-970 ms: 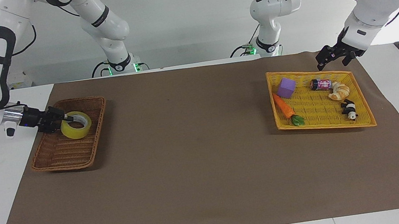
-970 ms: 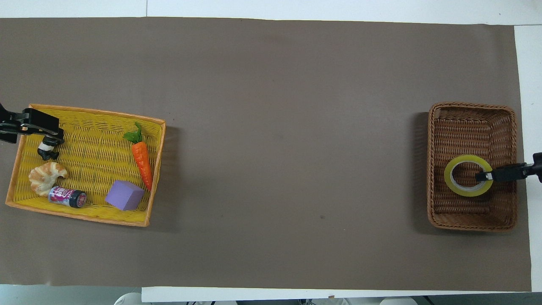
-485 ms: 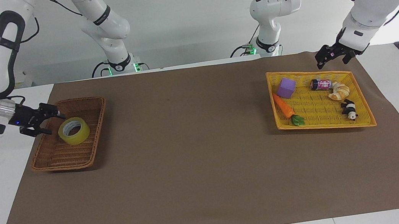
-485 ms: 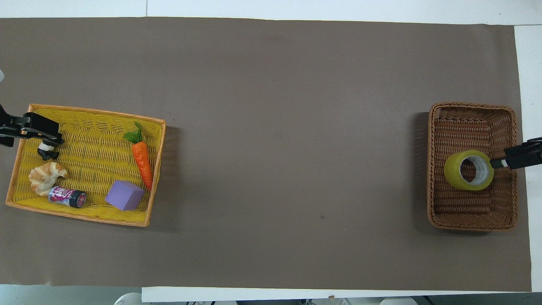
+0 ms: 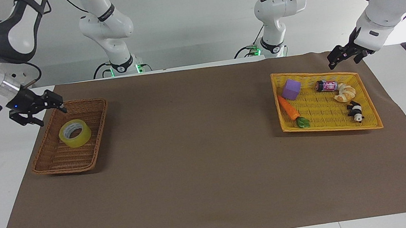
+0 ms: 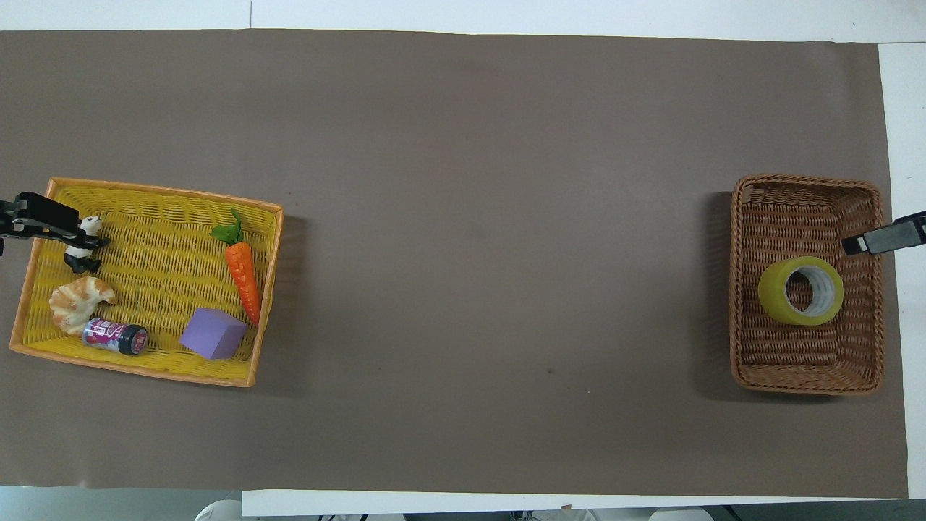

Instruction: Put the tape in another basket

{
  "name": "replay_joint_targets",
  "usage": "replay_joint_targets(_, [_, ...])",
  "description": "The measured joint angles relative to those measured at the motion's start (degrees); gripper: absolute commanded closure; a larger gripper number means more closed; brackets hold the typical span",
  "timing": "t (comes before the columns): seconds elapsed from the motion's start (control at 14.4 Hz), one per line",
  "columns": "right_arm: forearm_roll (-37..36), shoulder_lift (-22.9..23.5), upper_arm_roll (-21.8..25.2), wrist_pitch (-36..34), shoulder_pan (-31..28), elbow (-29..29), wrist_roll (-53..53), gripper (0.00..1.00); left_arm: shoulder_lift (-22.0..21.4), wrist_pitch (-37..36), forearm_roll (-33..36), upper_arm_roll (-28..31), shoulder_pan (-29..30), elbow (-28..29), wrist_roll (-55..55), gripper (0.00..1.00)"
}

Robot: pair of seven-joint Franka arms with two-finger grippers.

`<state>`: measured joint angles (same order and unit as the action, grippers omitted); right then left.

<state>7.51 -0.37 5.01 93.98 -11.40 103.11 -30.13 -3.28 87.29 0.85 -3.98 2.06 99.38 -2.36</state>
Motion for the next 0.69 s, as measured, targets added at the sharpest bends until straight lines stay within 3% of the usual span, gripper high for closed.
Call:
replay_joint_targets(0.28, [-6.8, -3.5, -0.2, -4.6, 4.5, -3.1, 12.5, 0.0, 0.0, 0.0, 0.0, 0.0, 0.0, 0.0, 0.0, 0.0])
replay_joint_targets(0.55, [-8.0, -0.3, -0.3, -12.7, 6.9, -13.4, 17.2, 0.0, 0.0, 0.0, 0.0, 0.0, 0.0, 0.0, 0.0, 0.0])
replay_joint_targets(0.69, [-8.3, 1.7, -0.3, -14.0, 8.3, -15.6, 20.2, 0.0, 0.0, 0.0, 0.0, 0.0, 0.0, 0.0, 0.0, 0.0])
